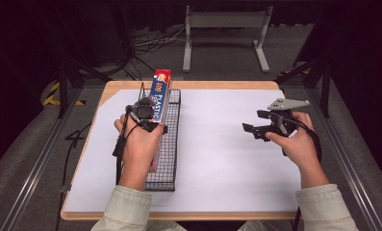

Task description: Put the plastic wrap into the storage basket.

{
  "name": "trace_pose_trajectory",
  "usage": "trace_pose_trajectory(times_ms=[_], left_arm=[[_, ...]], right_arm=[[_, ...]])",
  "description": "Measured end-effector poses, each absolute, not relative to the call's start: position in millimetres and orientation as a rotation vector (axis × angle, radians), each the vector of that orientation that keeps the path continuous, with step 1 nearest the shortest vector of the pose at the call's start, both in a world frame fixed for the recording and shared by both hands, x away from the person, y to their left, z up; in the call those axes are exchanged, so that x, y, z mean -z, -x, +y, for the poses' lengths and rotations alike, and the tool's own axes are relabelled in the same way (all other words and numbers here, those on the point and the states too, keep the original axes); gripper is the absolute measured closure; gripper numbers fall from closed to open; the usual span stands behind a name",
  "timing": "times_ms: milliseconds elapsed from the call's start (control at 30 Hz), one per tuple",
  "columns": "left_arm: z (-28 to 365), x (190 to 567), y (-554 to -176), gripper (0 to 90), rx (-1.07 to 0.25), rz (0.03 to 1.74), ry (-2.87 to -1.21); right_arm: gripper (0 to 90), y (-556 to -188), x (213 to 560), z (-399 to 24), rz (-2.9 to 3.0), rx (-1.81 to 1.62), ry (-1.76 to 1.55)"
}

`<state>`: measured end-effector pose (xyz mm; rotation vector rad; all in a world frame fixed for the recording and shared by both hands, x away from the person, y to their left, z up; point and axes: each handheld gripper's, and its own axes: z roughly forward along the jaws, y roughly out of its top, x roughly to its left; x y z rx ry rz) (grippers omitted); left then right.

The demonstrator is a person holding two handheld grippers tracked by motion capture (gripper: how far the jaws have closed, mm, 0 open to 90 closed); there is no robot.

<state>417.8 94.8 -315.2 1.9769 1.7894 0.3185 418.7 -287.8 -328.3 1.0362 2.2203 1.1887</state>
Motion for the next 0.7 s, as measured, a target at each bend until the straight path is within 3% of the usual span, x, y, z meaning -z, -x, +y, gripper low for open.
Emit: trace_pose_trajectory(times_ms=[700], left_arm=[[95, 356, -427, 39.8, -0.284, 1.872, -2.005]], right_arm=[[21.0, -419, 335, -289, 2.234, -1.175, -1.056]])
